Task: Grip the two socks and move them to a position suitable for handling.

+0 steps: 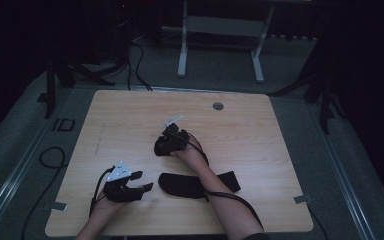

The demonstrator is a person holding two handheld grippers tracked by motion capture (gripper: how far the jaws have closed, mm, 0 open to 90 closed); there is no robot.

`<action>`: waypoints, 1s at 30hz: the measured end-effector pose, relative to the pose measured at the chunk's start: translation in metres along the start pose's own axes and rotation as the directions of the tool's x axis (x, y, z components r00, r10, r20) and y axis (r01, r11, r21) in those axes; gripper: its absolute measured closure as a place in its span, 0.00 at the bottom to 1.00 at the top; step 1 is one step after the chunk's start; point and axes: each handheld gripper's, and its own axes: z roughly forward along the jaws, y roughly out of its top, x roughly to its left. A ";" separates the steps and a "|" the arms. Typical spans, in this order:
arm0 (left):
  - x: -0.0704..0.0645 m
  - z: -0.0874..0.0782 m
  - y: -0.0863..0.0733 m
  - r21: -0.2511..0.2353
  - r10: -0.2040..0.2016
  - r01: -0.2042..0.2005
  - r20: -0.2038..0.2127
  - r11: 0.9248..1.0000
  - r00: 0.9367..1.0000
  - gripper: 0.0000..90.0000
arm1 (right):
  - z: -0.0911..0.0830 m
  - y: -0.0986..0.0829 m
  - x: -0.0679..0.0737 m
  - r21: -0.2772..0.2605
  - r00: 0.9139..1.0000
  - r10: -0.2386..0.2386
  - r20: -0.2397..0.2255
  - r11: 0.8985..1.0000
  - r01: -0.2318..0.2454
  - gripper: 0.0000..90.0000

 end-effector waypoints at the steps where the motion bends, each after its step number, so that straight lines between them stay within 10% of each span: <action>1: 0.001 0.000 -0.001 0.000 0.001 -0.001 0.001 1.000 1.000 0.40 | 0.000 -0.001 0.001 -0.005 1.000 -0.008 0.002 1.000 0.008 0.43; 8: 0.002 0.006 0.001 0.007 -0.007 0.007 0.008 1.000 1.000 0.40 | -0.003 -0.006 0.007 -0.027 1.000 0.014 -0.007 1.000 -0.014 0.81; 30: 0.003 0.010 0.002 0.000 -0.038 0.038 0.014 0.999 0.999 0.40 | -0.047 -0.007 -0.005 -0.076 0.999 -0.033 -0.022 0.997 0.031 0.93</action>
